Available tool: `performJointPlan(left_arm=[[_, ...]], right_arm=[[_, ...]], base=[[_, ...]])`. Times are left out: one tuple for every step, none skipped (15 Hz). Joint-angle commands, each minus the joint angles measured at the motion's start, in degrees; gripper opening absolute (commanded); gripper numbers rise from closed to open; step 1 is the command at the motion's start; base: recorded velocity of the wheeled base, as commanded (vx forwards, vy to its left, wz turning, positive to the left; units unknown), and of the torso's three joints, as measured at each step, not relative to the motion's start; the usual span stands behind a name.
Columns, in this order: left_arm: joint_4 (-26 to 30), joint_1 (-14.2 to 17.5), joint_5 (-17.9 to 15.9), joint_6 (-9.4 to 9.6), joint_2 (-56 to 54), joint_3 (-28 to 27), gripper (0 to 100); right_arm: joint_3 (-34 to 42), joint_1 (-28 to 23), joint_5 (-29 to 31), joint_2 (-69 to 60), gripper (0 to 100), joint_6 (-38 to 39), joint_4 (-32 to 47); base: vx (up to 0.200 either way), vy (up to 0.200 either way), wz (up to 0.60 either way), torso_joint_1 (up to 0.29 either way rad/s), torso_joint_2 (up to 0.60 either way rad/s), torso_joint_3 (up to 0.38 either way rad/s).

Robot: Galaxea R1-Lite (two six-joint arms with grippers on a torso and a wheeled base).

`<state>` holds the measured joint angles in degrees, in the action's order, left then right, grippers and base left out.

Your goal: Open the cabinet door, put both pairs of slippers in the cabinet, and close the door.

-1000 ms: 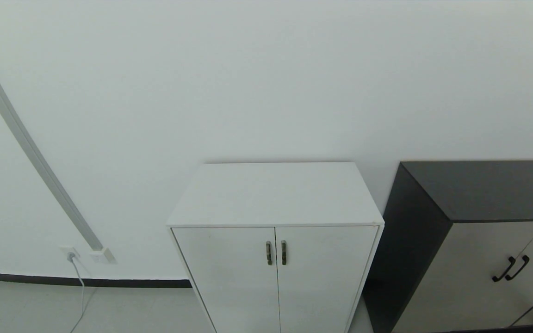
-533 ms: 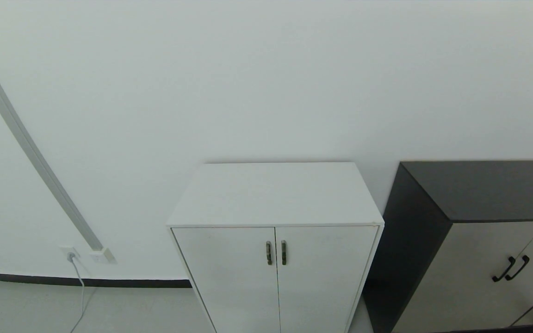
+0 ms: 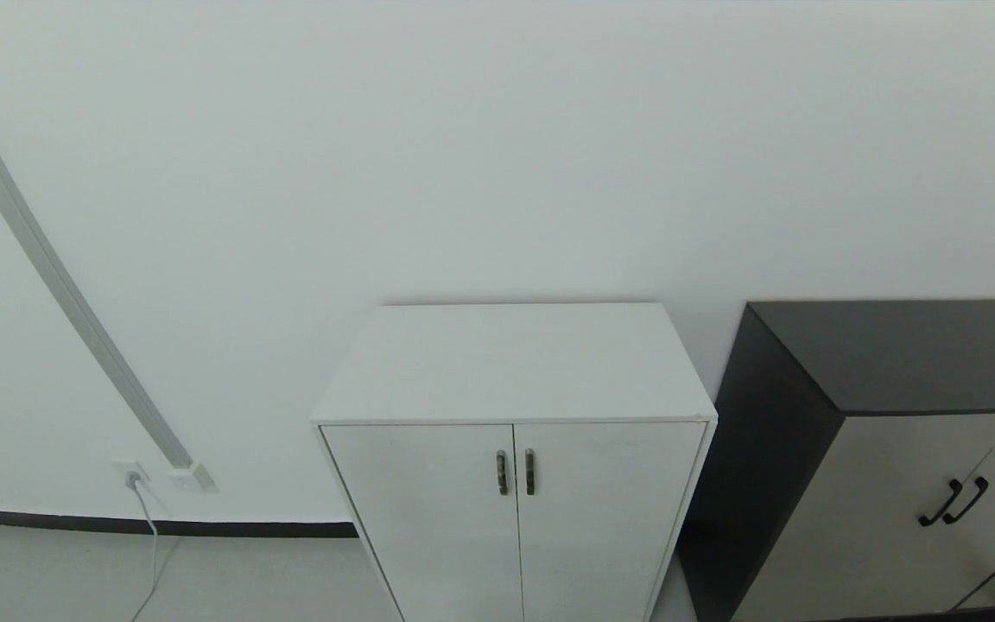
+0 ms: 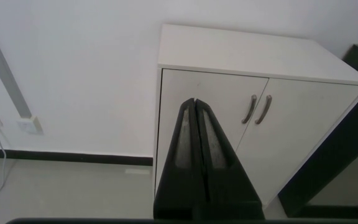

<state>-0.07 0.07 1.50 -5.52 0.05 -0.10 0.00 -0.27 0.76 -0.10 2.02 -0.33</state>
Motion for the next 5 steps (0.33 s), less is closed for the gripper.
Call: performJointPlan(left_arm=[[-0.01, 0.01, -0.01, -0.01, 0.04, 0.01, 0], [-0.01, 0.01, -0.01, 0.07, -0.05, 0.01, 0], [-0.01, 0.01, -0.01, 0.07, 0.04, 0.01, 0], [-0.1, 0.01, -0.01, 0.07, 0.04, 0.01, 0], [-0.01, 0.01, -0.01, 0.07, -0.05, 0.01, 0]], right_arm=[[0.0, 0.0, -0.05, 0.19, 0, 0.0, -0.02], [0.0, 0.0, -0.05, 0.19, 0, 0.0, -0.02], [0.0, 0.0, -0.05, 0.19, 0, 0.0, -0.02], [0.0, 0.0, -0.14, 0.19, 0, -0.09, -0.02], [0.0, 0.0, -0.14, 0.19, 0, -0.09, -0.02]], base=[[0.0, 0.0, 0.0, 0.0, 0.0, 0.0], [0.0, 0.0, 0.0, 0.0, 0.0, 0.0], [0.0, 0.0, 0.0, 0.0, 0.0, 0.0], [0.0, 0.0, 0.0, 0.0, 0.0, 0.0], [0.0, 0.0, 0.0, 0.0, 0.0, 0.0]])
